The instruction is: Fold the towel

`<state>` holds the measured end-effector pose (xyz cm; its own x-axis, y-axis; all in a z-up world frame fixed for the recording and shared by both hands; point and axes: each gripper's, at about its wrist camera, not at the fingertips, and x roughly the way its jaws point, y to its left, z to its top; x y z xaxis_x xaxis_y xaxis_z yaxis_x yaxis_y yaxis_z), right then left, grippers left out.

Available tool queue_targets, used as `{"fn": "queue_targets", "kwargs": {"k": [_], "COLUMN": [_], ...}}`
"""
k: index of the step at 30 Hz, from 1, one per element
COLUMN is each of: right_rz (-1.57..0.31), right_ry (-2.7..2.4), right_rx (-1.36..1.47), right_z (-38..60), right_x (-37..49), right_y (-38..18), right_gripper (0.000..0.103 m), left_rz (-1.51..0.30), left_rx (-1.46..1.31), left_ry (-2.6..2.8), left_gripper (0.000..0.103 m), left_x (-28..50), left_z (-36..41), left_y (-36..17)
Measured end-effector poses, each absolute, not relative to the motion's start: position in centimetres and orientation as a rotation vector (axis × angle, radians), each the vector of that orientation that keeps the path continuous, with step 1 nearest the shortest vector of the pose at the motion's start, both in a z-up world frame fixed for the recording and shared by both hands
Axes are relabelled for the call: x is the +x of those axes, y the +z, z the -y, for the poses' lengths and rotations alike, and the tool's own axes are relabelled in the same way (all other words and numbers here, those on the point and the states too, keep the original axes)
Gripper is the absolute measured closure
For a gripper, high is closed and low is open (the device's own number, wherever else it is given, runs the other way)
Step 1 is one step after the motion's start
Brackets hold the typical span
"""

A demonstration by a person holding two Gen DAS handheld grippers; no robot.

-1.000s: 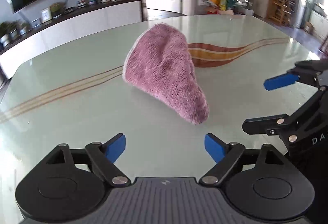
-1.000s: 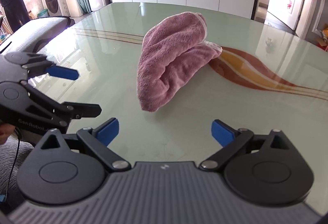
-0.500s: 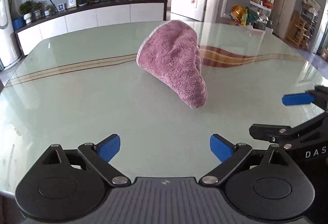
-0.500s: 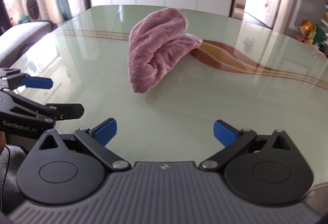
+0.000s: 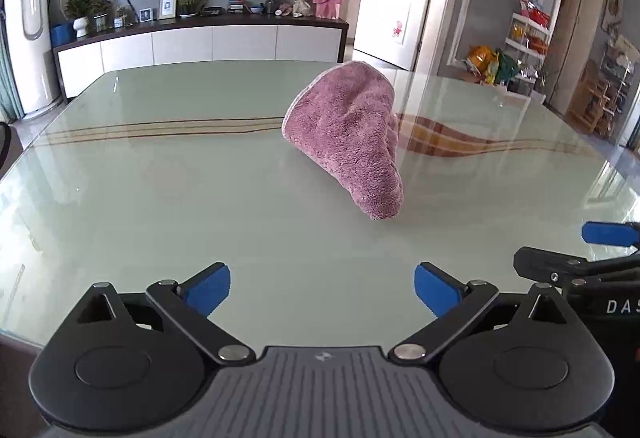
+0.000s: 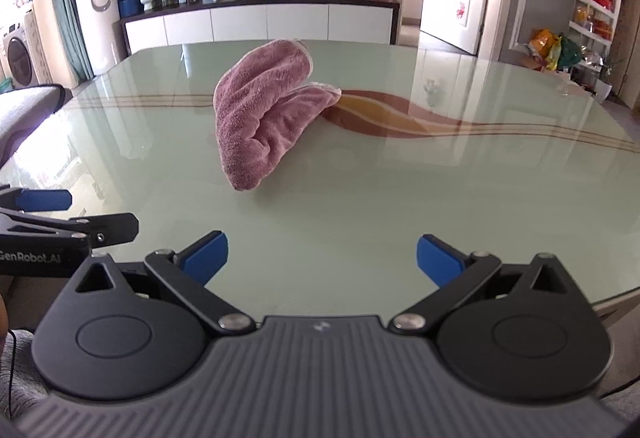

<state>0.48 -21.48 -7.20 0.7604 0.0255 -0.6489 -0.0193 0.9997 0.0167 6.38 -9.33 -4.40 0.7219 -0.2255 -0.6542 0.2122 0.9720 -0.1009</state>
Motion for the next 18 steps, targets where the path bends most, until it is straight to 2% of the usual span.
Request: {"fn": "queue_targets", "kwargs": {"k": [6,18], "right_rz": [-0.702,-0.708], "right_ry": [0.014,-0.013], "right_rx": [-0.013,-0.001], "right_z": [20.7,21.0], "right_x": [0.1,0.0], "right_y": [-7.3,-8.0], "right_gripper": [0.0,0.0], "left_rz": [-0.706,-0.734], "left_rx": [0.019,-0.077], "left_ry": [-0.203,-0.188], "left_gripper": [0.001,0.001], "left_x": [5.9,6.7], "left_z": [9.5,7.9], "left_y": [-4.2,-4.7]}}
